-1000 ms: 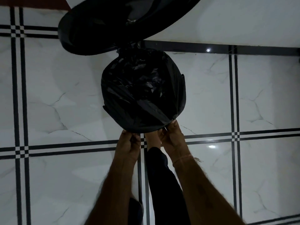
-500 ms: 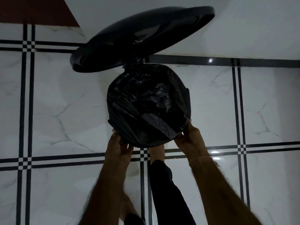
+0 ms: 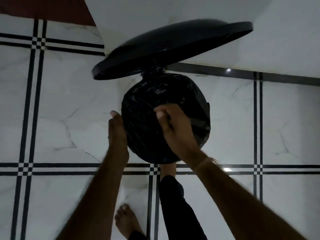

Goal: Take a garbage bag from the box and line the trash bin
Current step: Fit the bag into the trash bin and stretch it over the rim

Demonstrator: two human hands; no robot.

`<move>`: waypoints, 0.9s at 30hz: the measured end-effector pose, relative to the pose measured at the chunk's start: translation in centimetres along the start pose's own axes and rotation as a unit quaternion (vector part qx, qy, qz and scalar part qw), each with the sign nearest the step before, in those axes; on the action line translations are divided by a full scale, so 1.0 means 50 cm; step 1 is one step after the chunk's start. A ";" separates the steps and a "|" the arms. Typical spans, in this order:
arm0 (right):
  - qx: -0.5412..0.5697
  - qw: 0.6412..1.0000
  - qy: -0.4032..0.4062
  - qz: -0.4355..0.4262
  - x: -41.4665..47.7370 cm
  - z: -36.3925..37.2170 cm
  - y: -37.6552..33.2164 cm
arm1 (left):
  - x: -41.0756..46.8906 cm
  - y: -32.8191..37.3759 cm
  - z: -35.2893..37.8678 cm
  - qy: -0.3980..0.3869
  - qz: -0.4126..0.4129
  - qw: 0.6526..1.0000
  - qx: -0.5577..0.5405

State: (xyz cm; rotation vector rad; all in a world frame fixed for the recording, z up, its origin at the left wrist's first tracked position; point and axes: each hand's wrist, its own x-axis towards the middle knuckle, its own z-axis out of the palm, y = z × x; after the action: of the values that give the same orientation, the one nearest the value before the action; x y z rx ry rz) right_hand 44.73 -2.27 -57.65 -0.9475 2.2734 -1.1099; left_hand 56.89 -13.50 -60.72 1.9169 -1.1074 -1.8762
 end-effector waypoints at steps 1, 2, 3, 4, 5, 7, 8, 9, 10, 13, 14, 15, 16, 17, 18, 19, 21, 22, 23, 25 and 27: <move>-0.032 0.998 -0.060 0.009 0.025 0.039 0.016 | 0.010 0.002 0.009 -0.013 0.024 1.000 0.006; -0.061 0.992 -0.102 0.036 0.044 0.067 0.044 | 0.014 0.003 0.015 -0.007 0.058 0.998 0.008; -0.085 0.984 -0.136 0.078 0.062 0.088 0.073 | 0.019 0.000 0.019 0.007 0.091 0.996 0.010; -0.101 0.973 -0.166 0.121 0.074 0.097 0.100 | 0.022 -0.002 0.022 0.018 0.118 0.993 0.011; -0.101 0.964 -0.192 0.152 0.079 0.102 0.124 | 0.025 -0.005 0.023 0.024 0.135 0.990 0.009; -0.077 0.948 -0.239 0.195 0.086 0.108 0.149 | 0.027 -0.005 0.022 0.018 0.154 0.988 0.001; -0.076 0.940 -0.256 0.211 0.091 0.111 0.155 | 0.028 -0.006 0.023 0.013 0.161 0.987 -0.001; -0.073 0.932 -0.269 0.233 0.095 0.117 0.170 | 0.027 -0.005 0.024 0.010 0.165 0.986 -0.003; -0.080 0.922 -0.285 0.251 0.100 0.120 0.181 | 0.027 -0.007 0.023 0.007 0.167 0.986 -0.003; -0.029 0.898 -0.291 0.329 0.102 0.114 0.204 | 0.034 -0.011 0.023 0.009 0.171 0.985 -0.008; 0.034 0.885 -0.269 0.379 0.105 0.111 0.208 | 0.036 -0.012 0.024 0.009 0.170 0.985 -0.009; 0.057 0.873 -0.260 0.409 0.110 0.113 0.222 | 0.038 -0.013 0.025 0.009 0.172 0.985 -0.008; 0.056 0.862 -0.266 0.427 0.116 0.115 0.231 | 0.041 -0.016 0.025 0.009 0.177 0.984 -0.009; 0.006 0.863 -0.281 0.421 0.123 0.121 0.251 | 0.044 -0.019 0.024 0.008 0.183 0.983 -0.009; -0.013 0.871 -0.281 0.403 0.131 0.127 0.270 | 0.048 -0.023 0.023 0.004 0.192 0.981 -0.011; -0.035 0.886 -0.282 0.366 0.143 0.135 0.271 | 0.049 -0.023 0.022 0.000 0.199 0.980 -0.013; -0.039 0.903 -0.277 0.326 0.154 0.140 0.277 | 0.051 -0.026 0.021 0.002 0.207 0.978 -0.005; -0.050 0.896 -0.274 0.345 0.151 0.136 0.279 | 0.049 -0.024 0.021 0.004 0.208 0.978 0.000; -0.057 0.886 -0.300 0.349 0.145 0.123 0.266 | 0.046 -0.022 0.021 0.006 0.207 0.978 0.004; -0.099 0.866 -0.377 0.313 0.127 0.096 0.241 | 0.036 -0.014 0.019 0.012 0.196 0.981 -0.001; -0.145 0.863 -0.421 0.240 0.110 0.056 0.205 | 0.019 -0.015 0.014 0.022 0.173 0.985 -0.021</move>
State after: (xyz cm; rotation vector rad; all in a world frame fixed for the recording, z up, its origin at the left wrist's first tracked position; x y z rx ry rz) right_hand 38.84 -3.20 -68.03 -0.6973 1.7693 -0.0700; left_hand 56.38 -13.38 -62.04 1.6111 -1.2806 -1.6462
